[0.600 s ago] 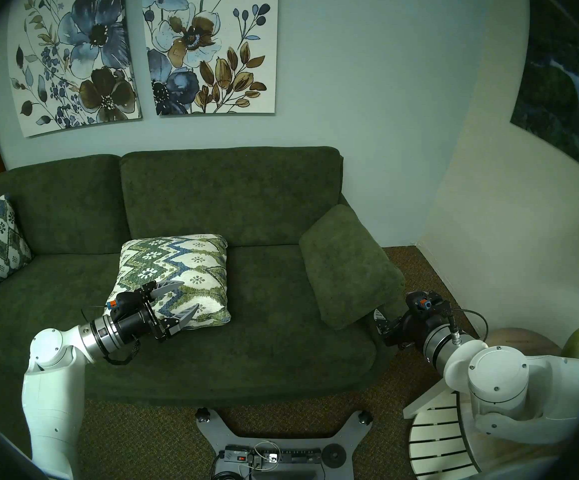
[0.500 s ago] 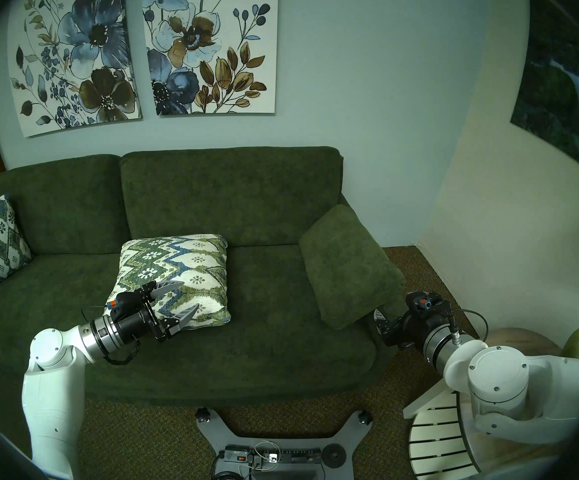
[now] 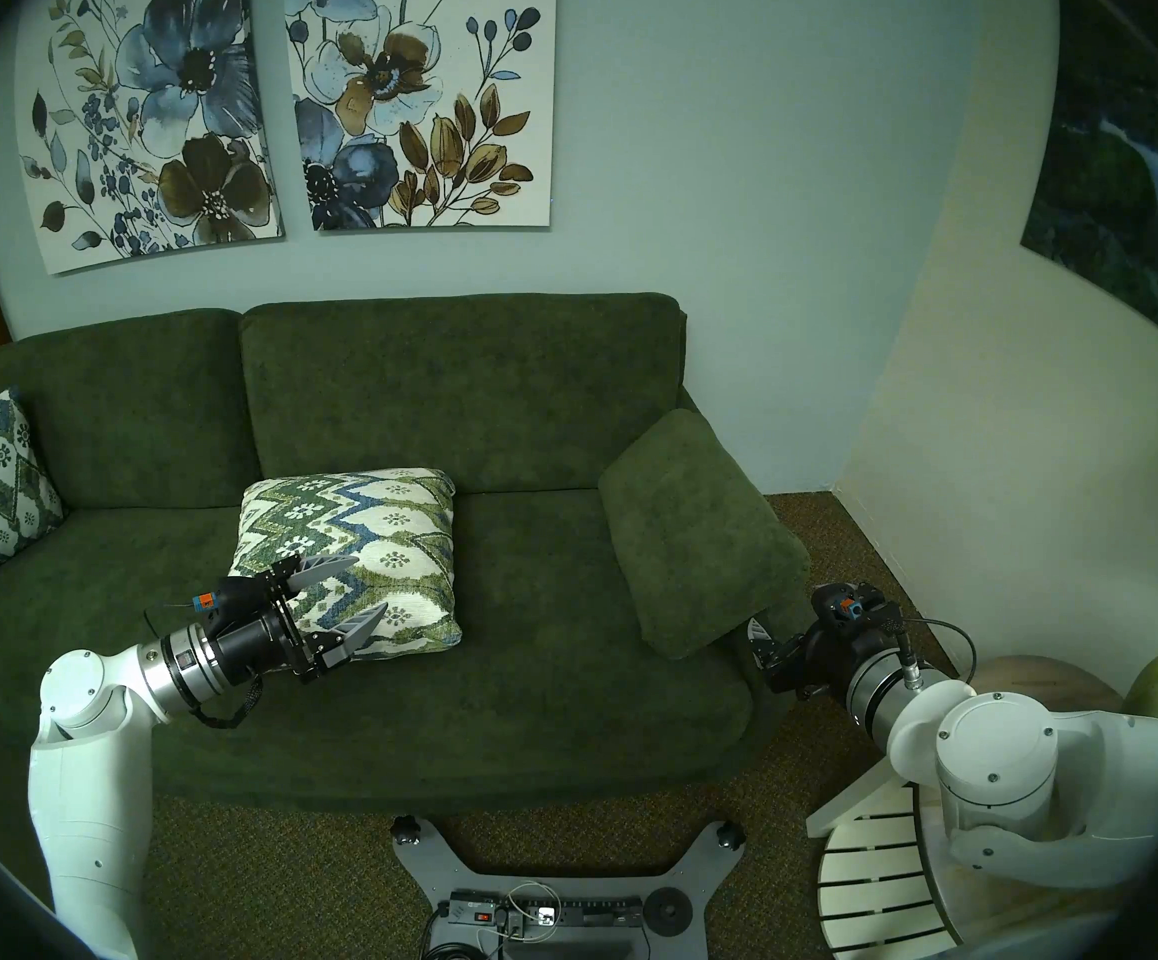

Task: Fix throw pillow on sofa

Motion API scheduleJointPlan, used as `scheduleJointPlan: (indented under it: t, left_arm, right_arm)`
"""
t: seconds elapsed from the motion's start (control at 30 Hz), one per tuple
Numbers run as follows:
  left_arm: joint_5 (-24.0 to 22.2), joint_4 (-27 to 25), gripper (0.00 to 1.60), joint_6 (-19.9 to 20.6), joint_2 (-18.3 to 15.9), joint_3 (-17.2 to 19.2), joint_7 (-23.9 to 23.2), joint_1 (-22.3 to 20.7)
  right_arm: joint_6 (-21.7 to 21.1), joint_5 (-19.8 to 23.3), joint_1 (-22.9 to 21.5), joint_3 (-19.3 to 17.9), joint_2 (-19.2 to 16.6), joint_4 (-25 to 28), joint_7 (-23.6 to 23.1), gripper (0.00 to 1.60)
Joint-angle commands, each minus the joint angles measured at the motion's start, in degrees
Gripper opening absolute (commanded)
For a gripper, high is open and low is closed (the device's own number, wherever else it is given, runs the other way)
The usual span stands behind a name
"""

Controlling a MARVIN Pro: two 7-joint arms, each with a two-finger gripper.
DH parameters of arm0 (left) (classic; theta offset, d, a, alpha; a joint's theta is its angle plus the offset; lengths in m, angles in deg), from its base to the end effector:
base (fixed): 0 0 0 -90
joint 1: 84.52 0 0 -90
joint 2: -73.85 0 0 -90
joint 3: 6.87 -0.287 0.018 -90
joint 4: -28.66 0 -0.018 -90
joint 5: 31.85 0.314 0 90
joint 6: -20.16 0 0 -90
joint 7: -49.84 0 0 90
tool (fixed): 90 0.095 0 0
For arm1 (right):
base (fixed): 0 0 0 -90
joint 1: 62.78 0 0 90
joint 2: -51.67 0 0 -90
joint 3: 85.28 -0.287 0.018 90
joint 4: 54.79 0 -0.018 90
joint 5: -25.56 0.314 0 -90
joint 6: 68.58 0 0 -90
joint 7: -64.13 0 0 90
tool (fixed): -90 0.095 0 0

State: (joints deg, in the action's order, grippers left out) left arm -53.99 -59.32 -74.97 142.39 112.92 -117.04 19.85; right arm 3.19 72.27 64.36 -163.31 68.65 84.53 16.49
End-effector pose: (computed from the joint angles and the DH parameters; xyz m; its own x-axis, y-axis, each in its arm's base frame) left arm 0.2830 0.1975 -0.3031 0.0123 -0.0616 0.9980 -0.7517 -0.6588 -0.0314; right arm 0.2271 -0.0362 -0.2389 0.4301 0.4178 0.8003 0.2728 -0.9052 0.3260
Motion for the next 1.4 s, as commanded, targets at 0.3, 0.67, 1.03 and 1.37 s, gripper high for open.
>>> scheduleJointPlan:
  t: [0.3,0.67,1.03,1.37]
  left_arm:
    - [-1.7,-0.3,1.6,5.9,-4.2,8.8,6.9,-4.7]
    - [1.8,3.1,1.6,10.8,-9.3,13.7,9.8,-2.9]
    - [5.0,9.7,1.6,21.4,-15.4,14.3,12.9,-5.3]
    - [8.0,20.4,1.6,15.5,-20.2,13.0,7.4,-3.4]
  right_arm:
    - [0.0,-0.1,-0.2,-0.2,-0.1,0.1,0.1,1.6]
    - [0.0,-0.1,-0.2,-0.2,-0.1,0.1,0.1,1.6]
    - [0.0,-0.1,-0.2,-0.1,-0.1,0.1,0.1,1.6]
    - [0.0,-0.1,-0.2,-0.1,-0.1,0.1,0.1,1.6]
